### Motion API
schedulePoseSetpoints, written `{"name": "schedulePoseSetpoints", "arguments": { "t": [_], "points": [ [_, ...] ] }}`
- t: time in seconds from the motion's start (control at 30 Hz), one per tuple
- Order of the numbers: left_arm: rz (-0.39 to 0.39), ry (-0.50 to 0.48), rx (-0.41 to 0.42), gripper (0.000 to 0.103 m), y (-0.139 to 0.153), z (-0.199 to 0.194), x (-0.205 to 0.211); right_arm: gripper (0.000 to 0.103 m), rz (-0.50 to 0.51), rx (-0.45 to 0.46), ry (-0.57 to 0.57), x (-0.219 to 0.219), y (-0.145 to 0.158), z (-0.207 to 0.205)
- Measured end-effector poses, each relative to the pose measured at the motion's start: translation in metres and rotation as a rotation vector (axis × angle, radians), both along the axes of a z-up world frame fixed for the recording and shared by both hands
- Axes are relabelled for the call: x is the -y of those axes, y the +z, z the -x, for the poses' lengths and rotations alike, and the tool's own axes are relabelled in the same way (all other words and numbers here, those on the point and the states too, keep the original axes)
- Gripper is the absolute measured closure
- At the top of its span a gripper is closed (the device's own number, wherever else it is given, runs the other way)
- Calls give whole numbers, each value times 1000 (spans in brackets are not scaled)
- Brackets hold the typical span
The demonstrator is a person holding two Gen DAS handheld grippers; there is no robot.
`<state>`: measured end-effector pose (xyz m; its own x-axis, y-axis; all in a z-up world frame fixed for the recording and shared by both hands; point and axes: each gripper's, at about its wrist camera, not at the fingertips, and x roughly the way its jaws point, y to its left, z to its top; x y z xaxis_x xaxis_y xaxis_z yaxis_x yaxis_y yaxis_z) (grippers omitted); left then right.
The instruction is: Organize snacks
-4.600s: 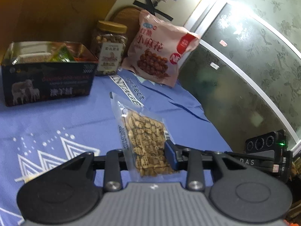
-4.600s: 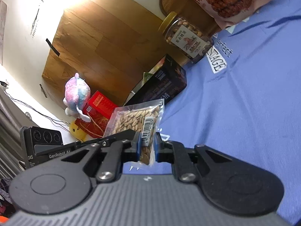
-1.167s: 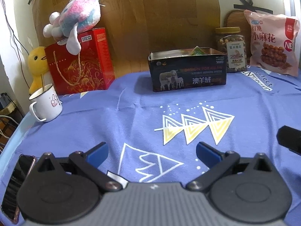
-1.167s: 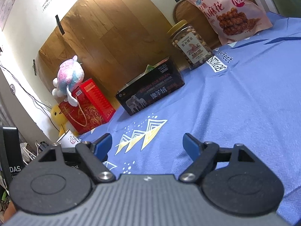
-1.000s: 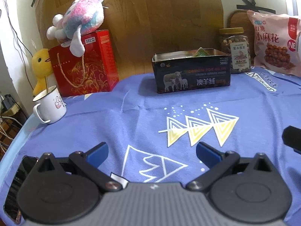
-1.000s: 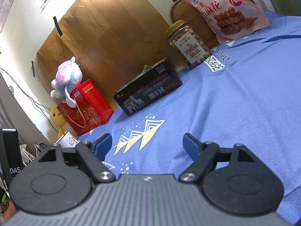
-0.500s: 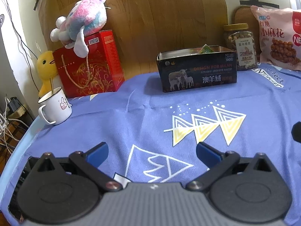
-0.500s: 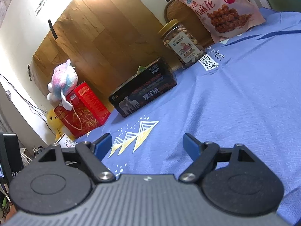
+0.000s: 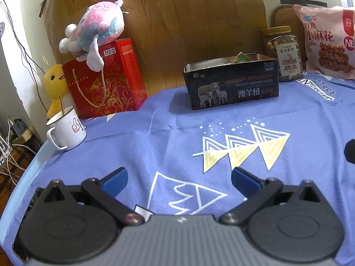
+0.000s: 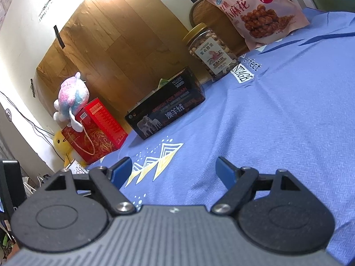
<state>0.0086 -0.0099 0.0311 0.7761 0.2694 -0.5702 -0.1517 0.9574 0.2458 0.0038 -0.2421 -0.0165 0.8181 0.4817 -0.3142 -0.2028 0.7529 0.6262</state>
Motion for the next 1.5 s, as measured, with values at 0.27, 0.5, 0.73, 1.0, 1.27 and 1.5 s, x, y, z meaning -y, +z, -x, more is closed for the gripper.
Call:
{"name": "schedulePoseSetpoints", "arguments": {
  "t": [0.27,0.5,0.73,1.0,1.27,1.5],
  "points": [
    [-22,-3,10,0,0,2,3,19,1,2,-3,1,0,0],
    [-26,0,14,0,1,3,4,19,2,4,-3,1,0,0],
    [-25,-2,14,0,1,2,3,19,1,5,-8,2,-1,-1],
    [-19,-2,14,0,1,3,4,19,2,9,-15,2,-1,0],
    [-7,-10,10,0,2,4,4,19,4,13,-18,3,-1,0],
    [63,-38,-9,0,2,2,3,19,38,-7,-10,-2,-2,-3]
  ]
}}
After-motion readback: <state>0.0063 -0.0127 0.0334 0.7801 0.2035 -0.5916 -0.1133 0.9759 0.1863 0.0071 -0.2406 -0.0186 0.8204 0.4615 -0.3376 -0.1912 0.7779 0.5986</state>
